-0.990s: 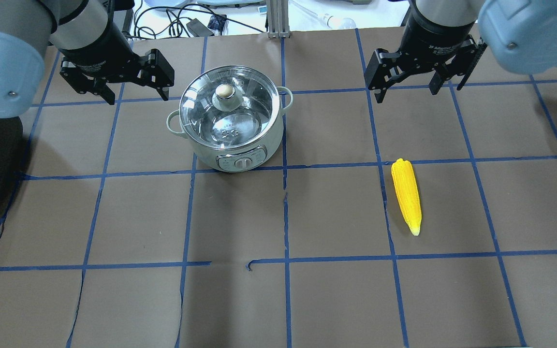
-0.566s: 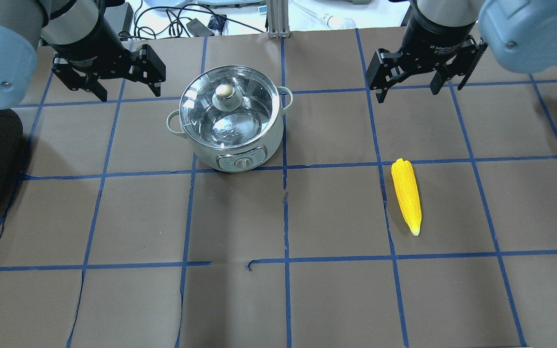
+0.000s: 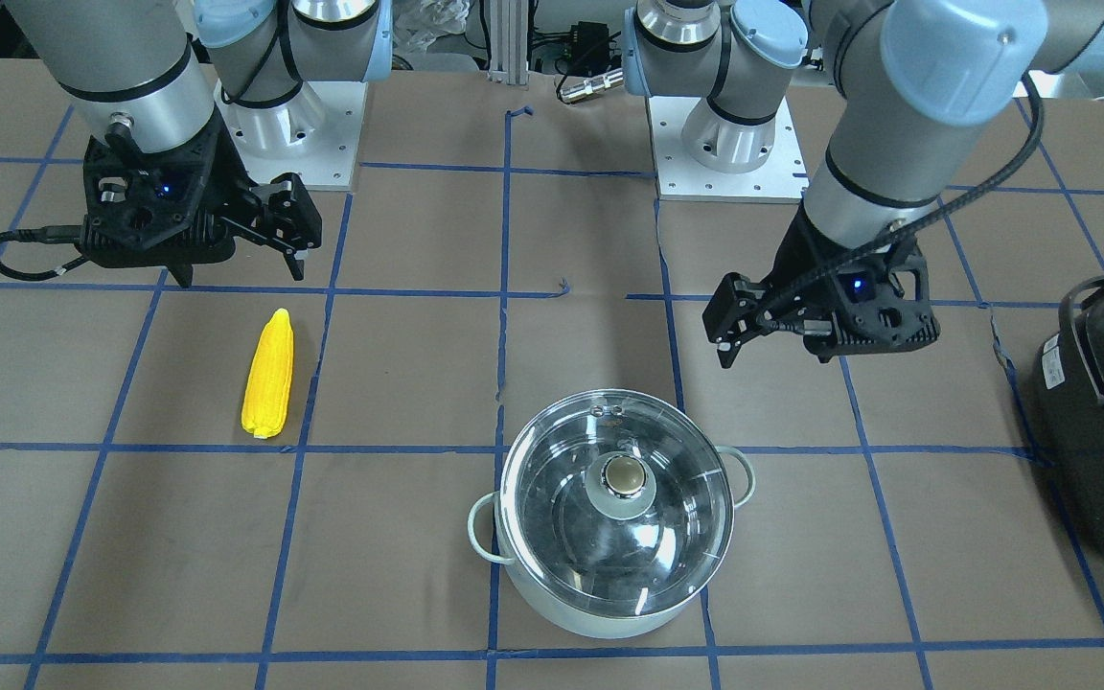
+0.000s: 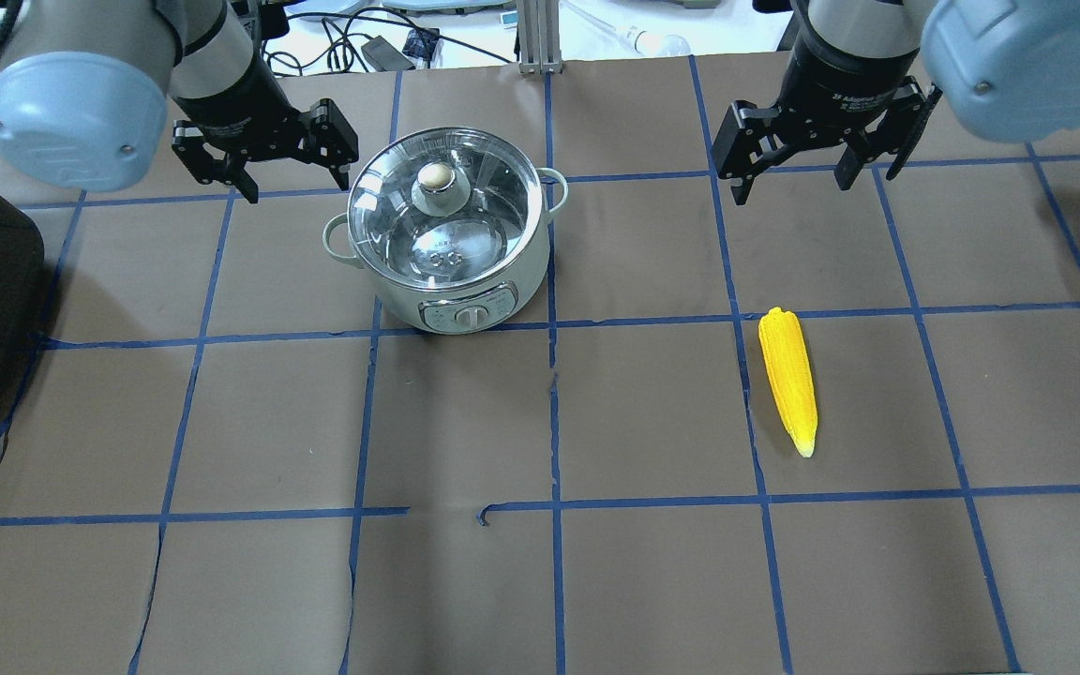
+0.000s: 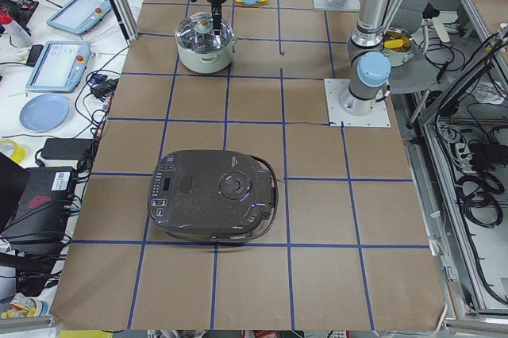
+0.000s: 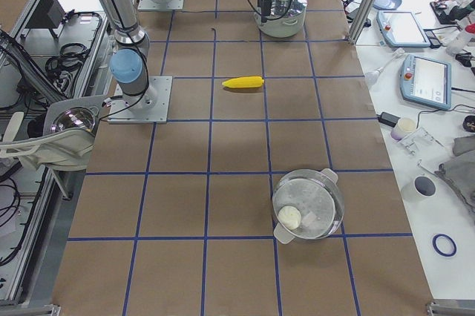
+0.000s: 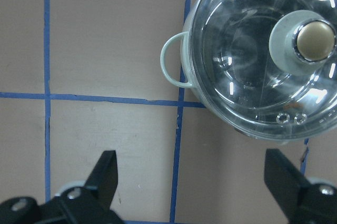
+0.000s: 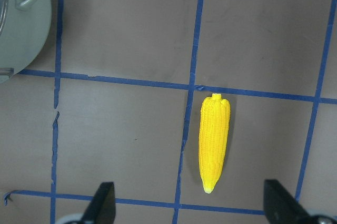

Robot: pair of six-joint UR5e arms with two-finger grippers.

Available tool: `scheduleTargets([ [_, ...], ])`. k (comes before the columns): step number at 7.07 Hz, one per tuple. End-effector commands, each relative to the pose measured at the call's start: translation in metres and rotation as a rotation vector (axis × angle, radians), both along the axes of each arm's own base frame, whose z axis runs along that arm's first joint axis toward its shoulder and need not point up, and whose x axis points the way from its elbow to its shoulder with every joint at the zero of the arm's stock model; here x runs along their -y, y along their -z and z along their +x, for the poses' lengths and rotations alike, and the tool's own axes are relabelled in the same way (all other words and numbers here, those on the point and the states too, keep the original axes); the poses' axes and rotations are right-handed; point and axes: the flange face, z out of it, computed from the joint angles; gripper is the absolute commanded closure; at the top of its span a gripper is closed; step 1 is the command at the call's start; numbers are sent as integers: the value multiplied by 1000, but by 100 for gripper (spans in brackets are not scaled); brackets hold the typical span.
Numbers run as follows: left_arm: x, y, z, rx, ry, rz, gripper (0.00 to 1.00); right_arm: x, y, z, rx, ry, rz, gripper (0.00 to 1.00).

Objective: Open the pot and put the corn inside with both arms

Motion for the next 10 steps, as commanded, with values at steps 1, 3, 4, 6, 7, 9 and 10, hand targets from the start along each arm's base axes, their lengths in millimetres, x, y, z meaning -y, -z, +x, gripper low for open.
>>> scheduleTargets([
  [1, 53, 10, -35, -18, 3, -12, 0, 6, 5, -30, 3, 58, 17, 0],
  [3, 75, 20, -81, 5, 21, -21, 0, 6, 17, -40, 5, 71, 29, 0],
  [4, 78, 30, -87, 8, 31, -14, 0, 7, 20, -38, 5, 68, 21, 0],
  [6, 79, 50, -95, 10, 35, 16, 0, 15, 68, -44, -23, 65, -24, 0],
  [7, 79, 62, -107, 12, 48, 31, 0, 14, 83, -47, -63, 66, -27, 0],
  [9, 79, 76, -111, 15, 47, 49, 0, 19, 102, -50, -64, 68, 6, 0],
  [10, 77, 77, -111, 15, 49, 54, 26, 15, 119, -49, -57, 64, 23, 0],
])
